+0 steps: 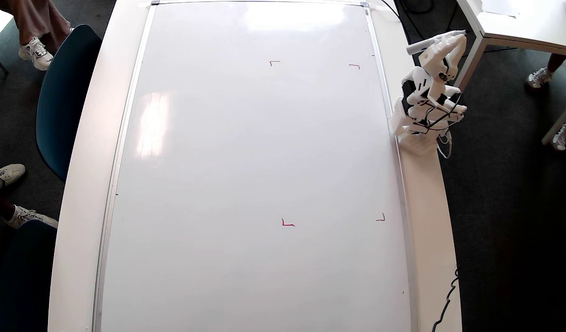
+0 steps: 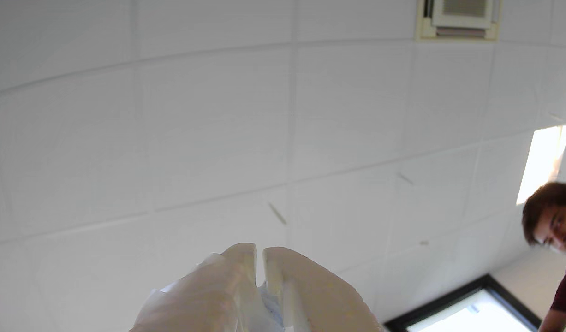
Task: Draw on a whiteboard a robot head using a pen attached to the gripper
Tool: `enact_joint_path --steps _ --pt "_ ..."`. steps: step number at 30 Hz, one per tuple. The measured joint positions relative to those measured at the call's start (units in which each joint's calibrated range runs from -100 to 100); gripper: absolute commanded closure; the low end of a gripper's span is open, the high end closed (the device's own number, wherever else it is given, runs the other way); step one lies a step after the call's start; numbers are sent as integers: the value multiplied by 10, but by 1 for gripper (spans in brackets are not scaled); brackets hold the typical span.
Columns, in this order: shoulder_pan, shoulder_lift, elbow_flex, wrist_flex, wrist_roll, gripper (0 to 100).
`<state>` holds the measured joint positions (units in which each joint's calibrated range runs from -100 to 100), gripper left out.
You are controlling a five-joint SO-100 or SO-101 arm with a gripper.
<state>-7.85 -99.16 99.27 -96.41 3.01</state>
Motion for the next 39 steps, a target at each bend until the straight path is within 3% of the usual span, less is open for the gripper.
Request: enact_joint_path --steps 5,8,12,23,32,39 --pt "0 0 -23 6 0 99" --pt "1 0 -85 74 0 99" --pt "3 0 -200 246 0 99" --pt "2 25 -557 883 2 99" --pt "-9 276 -795 1162 -1 99" --pt "-54 432 -983 1311 -1 99"
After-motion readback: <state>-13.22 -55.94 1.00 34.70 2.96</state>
